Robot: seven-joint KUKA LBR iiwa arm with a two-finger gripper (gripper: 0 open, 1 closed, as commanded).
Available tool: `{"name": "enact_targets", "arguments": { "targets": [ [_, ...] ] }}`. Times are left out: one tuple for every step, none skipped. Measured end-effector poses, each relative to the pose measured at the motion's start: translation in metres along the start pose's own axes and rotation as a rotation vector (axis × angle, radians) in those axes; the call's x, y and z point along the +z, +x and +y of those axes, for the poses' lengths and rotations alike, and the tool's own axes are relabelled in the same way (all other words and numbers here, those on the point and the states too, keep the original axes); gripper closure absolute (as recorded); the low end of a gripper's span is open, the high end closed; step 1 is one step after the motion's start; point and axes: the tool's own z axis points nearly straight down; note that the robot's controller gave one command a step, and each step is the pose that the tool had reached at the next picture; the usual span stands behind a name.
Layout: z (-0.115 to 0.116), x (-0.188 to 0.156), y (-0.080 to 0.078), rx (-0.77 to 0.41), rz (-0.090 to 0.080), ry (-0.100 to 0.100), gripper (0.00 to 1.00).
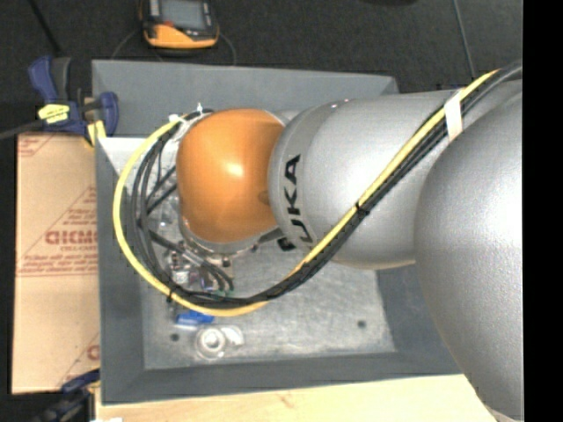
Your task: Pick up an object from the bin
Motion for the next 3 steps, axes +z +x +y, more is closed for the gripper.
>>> {"name": "enact_targets", "arguments": {
  "targets": [
    [-0.010,-0.072,0.019,-0.371,0.003,0.001,1.00],
    [-0.012,0.010,0.025,-0.847,0.014,-0.001,1.00],
    [-0.007,0.071,0.007,-0.642,0.013,-0.001,1.00]
  ]
}}
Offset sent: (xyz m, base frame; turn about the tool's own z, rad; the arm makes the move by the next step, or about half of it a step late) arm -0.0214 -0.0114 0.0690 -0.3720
